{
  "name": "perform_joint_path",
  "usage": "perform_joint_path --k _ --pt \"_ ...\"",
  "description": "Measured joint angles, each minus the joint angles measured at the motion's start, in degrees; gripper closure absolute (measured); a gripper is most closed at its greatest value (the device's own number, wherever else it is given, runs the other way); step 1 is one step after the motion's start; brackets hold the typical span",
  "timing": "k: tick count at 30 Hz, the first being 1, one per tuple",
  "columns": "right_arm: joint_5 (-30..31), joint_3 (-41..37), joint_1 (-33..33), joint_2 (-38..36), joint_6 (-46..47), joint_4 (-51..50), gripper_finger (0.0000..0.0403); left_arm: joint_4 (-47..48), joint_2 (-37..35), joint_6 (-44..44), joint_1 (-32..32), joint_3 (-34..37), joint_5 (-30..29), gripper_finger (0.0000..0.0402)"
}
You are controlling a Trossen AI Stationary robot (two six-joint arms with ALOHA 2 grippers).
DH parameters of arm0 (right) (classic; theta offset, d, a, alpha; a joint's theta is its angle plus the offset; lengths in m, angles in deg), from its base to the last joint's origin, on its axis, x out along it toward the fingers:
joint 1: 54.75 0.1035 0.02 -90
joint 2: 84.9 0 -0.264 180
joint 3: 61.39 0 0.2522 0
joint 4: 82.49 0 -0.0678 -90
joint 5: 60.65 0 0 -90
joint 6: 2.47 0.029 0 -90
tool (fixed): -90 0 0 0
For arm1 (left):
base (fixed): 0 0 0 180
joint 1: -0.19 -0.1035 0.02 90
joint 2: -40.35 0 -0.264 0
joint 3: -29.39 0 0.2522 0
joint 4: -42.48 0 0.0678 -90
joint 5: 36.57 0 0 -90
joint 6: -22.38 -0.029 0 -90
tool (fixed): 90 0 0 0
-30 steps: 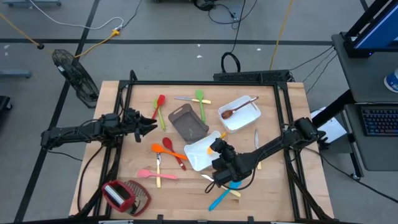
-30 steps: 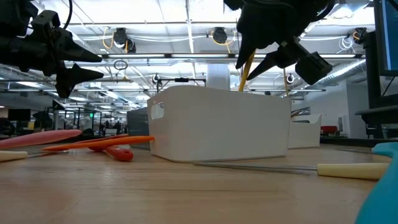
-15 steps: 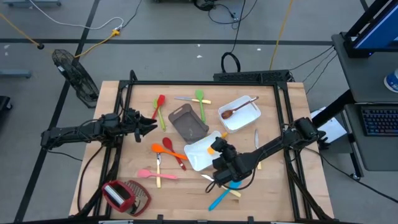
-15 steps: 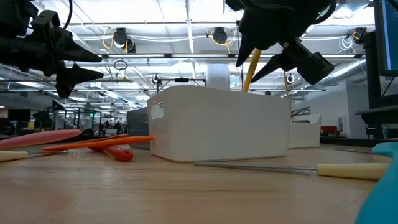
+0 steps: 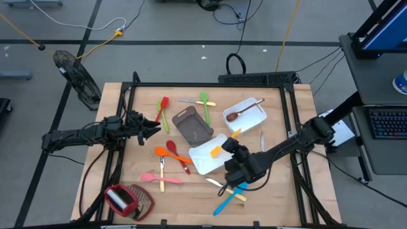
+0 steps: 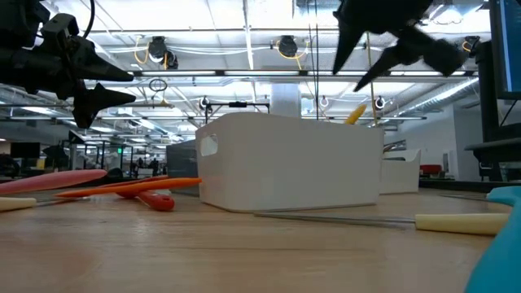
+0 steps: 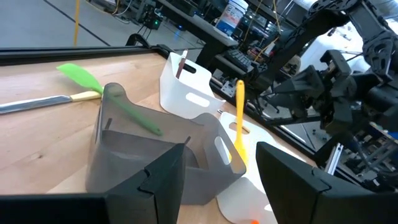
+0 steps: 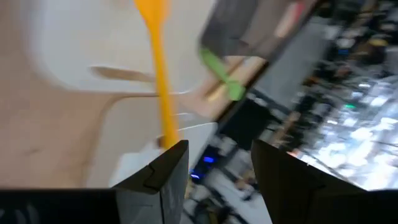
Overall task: Pick & Place Kitchen Items
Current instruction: Put the blue spatula into the bottom white bin
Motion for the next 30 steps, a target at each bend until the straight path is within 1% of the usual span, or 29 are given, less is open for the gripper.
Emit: perform_joint_path --k 2,4,9,10,13,14,15,17,20,23,25,28,30 --pt "-2.96 0.00 0.10 -1.09 2.97 -1.58 0.0238 0.01 -0.02 0.00 0.00 0.00 0.02 0.0199" --pt "-4.45 0.00 0.08 -2.24 7.91 -4.02 0.0242 0.01 -0.02 0.00 0.00 0.00 0.01 0.0199" --pt "-5.95 0.00 -1.10 -4.55 22.76 -7.84 0.0264 -0.02 0.00 -0.01 0.00 0.00 -0.01 0.0199" --pt "-7.74 0.00 -1.53 -4.87 24.85 -8.21 0.0269 -0.02 -0.01 -0.02 0.00 0.00 0.00 0.0199" --pt "-17.25 0.00 -3.29 -5.38 31.40 -9.78 0.0287 -0.02 0.00 0.02 0.00 0.00 -0.01 0.0199" --pt "-19.59 0.00 -3.92 -5.36 34.07 -10.05 0.0294 -0.02 0.00 0.02 0.00 0.00 -0.01 0.0199" --pt "-21.00 -0.10 -4.48 -5.34 36.57 -10.08 0.0302 -0.02 0.00 -0.01 0.00 0.00 -0.01 0.0199" --pt "-21.13 -0.43 -5.55 -5.34 41.00 -10.06 0.0321 -0.02 0.00 -0.01 0.00 0.00 -0.01 0.0199" --pt "-20.83 -0.51 -6.82 -5.71 44.20 -10.34 0.0357 -0.02 0.00 0.04 0.00 0.00 -0.01 0.0199" --pt "-21.67 -0.55 -7.54 -7.07 45.14 -11.02 0.0393 -0.04 0.00 0.07 0.00 0.00 -0.01 0.0199" --pt "-23.83 -0.55 -7.81 -8.60 45.61 -11.97 0.0398 -0.02 -0.01 0.08 0.00 0.00 0.02 0.0199" --pt "-27.61 -0.55 -8.31 -11.53 49.22 -12.22 0.0398 -0.02 0.00 0.09 0.00 0.00 0.02 0.0199" --pt "-33.29 -0.55 -8.25 -13.59 51.22 -10.87 0.0401 -0.06 -0.02 0.24 0.00 0.00 0.01 0.0199"
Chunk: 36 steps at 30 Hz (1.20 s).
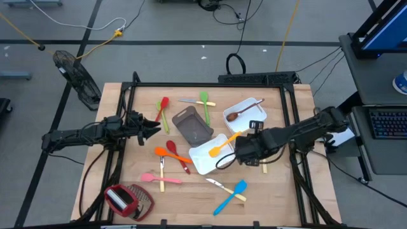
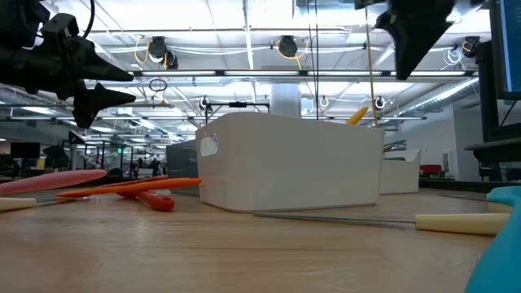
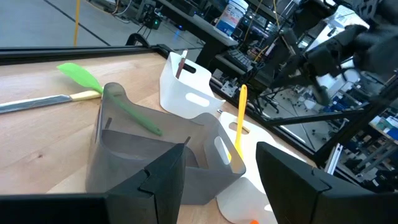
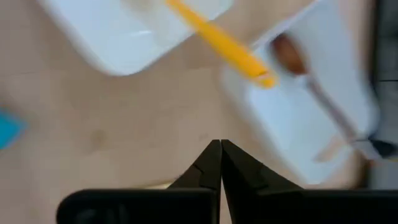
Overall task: Pick & Place Kitchen Items
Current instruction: Put the blue spatula into the bottom white bin
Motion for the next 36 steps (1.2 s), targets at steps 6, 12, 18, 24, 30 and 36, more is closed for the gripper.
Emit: perform_joint_path --k 6,12,18,24,30,36 --pt "-19.82 0.02 3.11 -3.96 4.49 12.97 0.0402 0.00 0.00 -0.26 0.00 0.00 0.02 0.0199" --pt "-21.01 0.02 9.35 -2.34 3.14 23.58 0.0399 0.00 0.01 -0.39 0.00 0.00 0.09 0.0199" --pt "-21.00 -0.95 13.47 1.55 10.50 24.42 0.0399 -0.03 0.02 -0.17 0.00 0.00 0.12 0.0199" --pt "-23.80 -5.92 15.77 1.99 31.21 25.82 0.0399 -1.48 0.01 -0.02 0.00 0.00 0.10 0.0199" --pt "-25.60 -12.92 17.95 0.76 45.18 35.10 0.0383 -2.51 0.02 -0.01 0.00 0.00 0.07 0.0199" --pt "-25.50 -21.60 19.99 -0.23 55.57 49.33 0.0324 -2.51 0.00 0.46 0.00 0.00 0.60 0.0199"
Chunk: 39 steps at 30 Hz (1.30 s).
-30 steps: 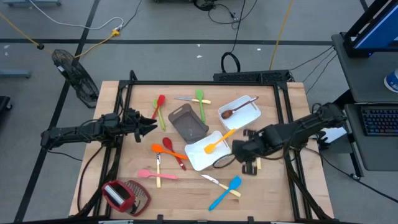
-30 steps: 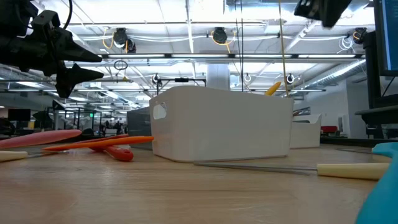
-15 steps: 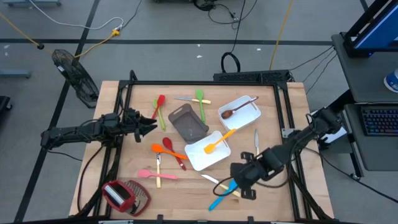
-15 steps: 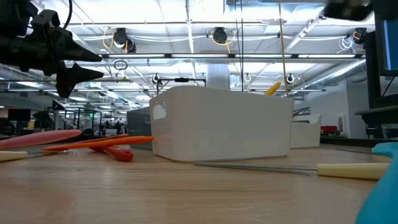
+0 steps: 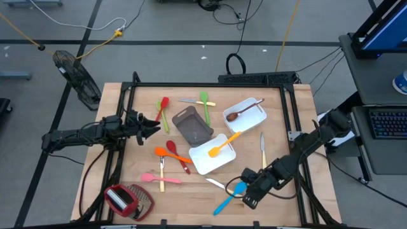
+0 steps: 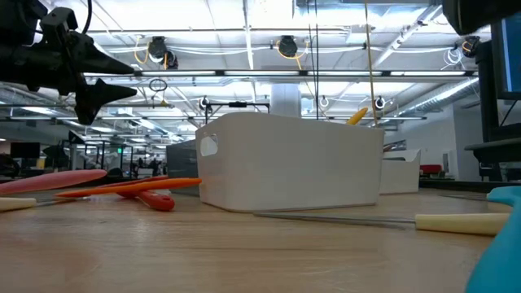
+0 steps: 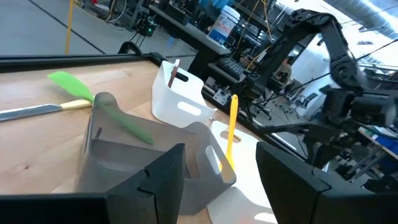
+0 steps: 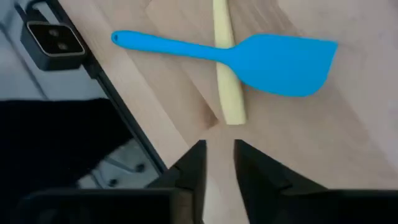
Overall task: Pick & Place Kitchen Items
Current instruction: Put the blue spatula into the bottom white bin
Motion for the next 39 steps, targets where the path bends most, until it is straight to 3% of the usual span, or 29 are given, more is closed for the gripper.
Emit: perform_joint_path --k 6,13,24,39 --pt "0.61 -8.07 1.51 -2.65 5.87 11.59 0.0256 0.00 0.01 0.02 0.00 0.00 0.04 0.0199" --pt "9.35 -17.94 2.28 -10.05 15.69 16.70 0.0219 -0.15 0.02 0.06 0.00 0.00 0.00 0.0199" --pt "13.63 -32.67 2.59 -15.89 30.81 34.75 0.0215 -0.49 0.02 0.02 0.02 0.00 -0.07 0.0199" --pt "15.24 -34.09 1.29 -15.18 33.93 36.96 0.0222 -4.11 0.02 0.96 0.02 0.00 1.07 0.0199"
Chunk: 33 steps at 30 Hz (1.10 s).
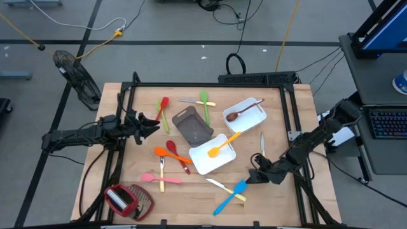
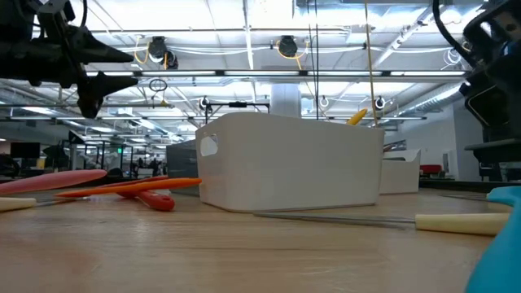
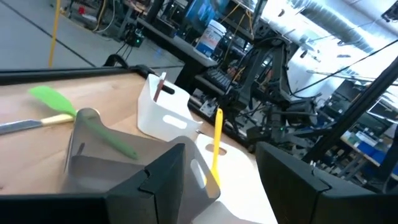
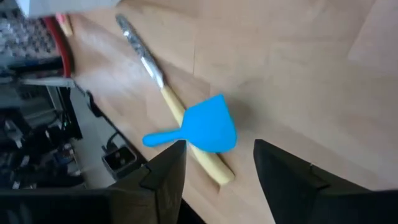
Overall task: Pick & Place Kitchen Items
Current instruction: Put the blue spatula into the bottom white bin
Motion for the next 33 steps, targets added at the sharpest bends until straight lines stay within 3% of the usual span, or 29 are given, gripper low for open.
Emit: perform_joint_path --k 11,33 --pt "-0.22 0.00 -1.36 3.55 0.63 0.60 0.0226 0.05 0.00 3.33 0.00 0.00 0.11 0.0199" --pt "-0.15 0.02 -1.36 12.36 0.09 13.54 0.0232 0.05 -0.02 3.41 -0.02 0.00 0.09 0.0199"
